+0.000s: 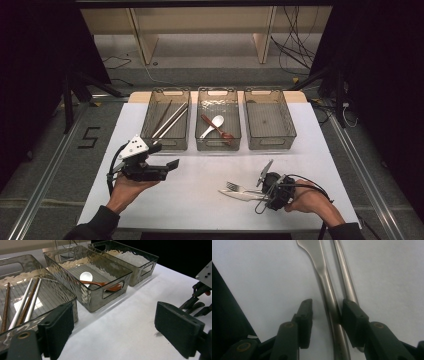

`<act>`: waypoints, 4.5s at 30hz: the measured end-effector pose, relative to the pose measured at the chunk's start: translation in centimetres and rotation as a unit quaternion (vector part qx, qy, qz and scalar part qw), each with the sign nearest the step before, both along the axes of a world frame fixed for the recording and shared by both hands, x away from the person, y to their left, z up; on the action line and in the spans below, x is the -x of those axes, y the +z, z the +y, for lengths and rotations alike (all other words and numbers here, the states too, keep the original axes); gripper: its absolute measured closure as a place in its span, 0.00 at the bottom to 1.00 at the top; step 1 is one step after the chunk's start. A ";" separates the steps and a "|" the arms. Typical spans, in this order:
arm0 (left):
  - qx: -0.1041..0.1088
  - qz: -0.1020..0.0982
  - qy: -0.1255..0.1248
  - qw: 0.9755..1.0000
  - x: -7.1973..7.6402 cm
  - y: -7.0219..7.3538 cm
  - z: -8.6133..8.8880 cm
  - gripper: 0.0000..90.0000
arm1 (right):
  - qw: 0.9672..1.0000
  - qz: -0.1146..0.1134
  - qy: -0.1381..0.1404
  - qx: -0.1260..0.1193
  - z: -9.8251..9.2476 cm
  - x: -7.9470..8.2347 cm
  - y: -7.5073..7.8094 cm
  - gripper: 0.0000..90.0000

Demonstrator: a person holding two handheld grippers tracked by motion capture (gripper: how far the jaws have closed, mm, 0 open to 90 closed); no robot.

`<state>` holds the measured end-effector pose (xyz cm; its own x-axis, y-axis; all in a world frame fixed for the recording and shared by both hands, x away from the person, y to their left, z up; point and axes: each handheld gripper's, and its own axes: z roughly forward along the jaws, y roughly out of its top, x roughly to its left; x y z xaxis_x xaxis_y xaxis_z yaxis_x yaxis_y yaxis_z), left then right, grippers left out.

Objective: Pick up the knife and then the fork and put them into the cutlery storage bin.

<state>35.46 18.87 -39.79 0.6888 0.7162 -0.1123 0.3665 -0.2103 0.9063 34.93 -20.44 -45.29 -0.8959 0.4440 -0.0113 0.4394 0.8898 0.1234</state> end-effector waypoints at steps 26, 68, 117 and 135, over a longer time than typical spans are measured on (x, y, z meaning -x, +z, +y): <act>-0.002 -0.001 0.000 1.000 0.0 0.0 0.1 0.17 | 0.997 -0.017 0.066 0.020 0.6 0.5 0.1 0.89; 0.004 -0.002 0.006 1.000 0.0 0.1 0.2 0.17 | 0.939 -0.022 -0.138 -0.314 -5.2 -5.2 4.4 0.90; 0.009 -0.002 0.007 1.000 -0.1 0.1 0.3 0.17 | 0.899 -0.118 -0.326 -0.267 -6.0 -18.1 9.1 0.89; 0.009 -0.004 0.007 1.000 -0.1 0.1 0.4 0.17 | 0.894 -0.096 -0.373 -0.227 -5.5 -20.1 6.7 0.89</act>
